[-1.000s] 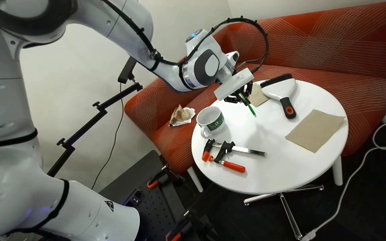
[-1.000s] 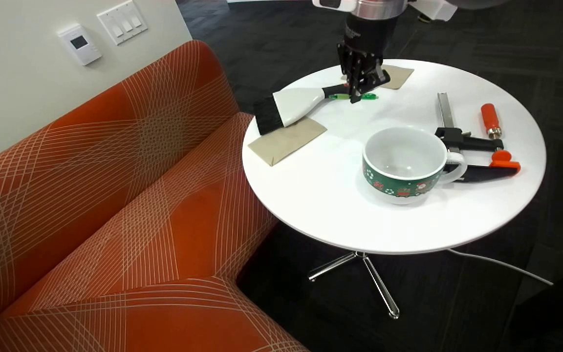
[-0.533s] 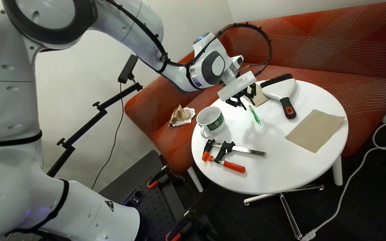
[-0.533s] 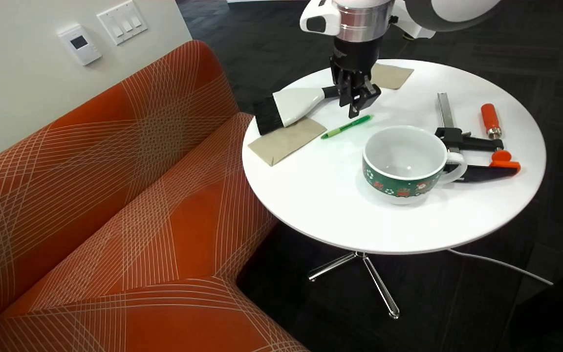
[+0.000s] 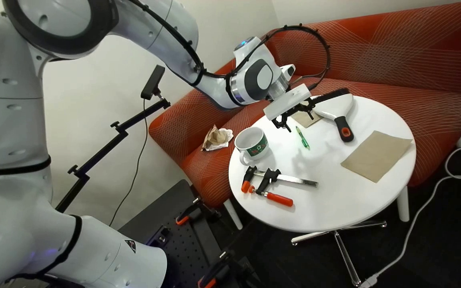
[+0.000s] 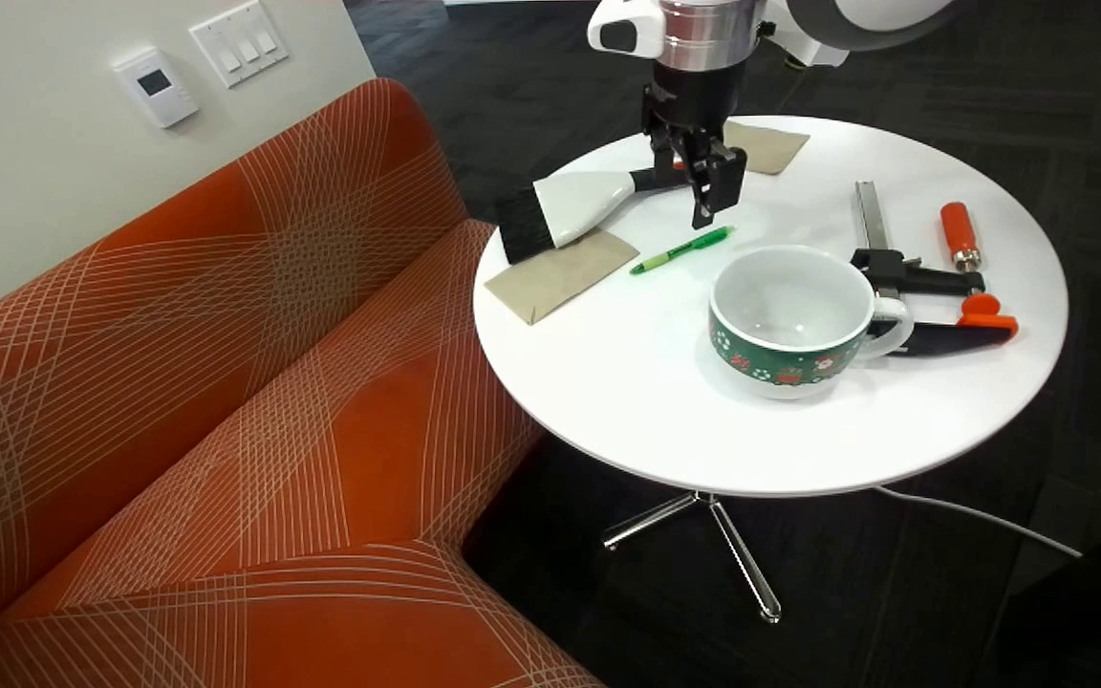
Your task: Pick up the pen from the mug cup and put it on the table.
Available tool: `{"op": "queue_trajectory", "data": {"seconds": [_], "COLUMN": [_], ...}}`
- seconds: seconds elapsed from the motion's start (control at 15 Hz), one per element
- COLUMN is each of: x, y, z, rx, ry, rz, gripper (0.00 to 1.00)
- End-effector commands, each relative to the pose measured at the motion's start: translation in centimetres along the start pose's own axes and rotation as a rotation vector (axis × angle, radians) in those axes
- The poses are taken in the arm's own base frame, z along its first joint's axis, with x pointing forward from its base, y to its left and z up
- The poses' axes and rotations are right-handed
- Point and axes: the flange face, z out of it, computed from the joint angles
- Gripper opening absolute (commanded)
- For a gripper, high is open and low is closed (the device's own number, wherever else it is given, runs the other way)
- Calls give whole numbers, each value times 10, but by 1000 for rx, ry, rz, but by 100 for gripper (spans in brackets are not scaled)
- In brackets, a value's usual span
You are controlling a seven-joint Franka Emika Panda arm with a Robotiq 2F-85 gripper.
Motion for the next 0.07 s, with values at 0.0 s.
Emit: {"op": "queue_trajectory", "data": {"seconds": [0.0], "x": [0], "y": [0], "z": [0], "rx": [1], "ry": [1], "rz": [0], "gripper": [100]}}
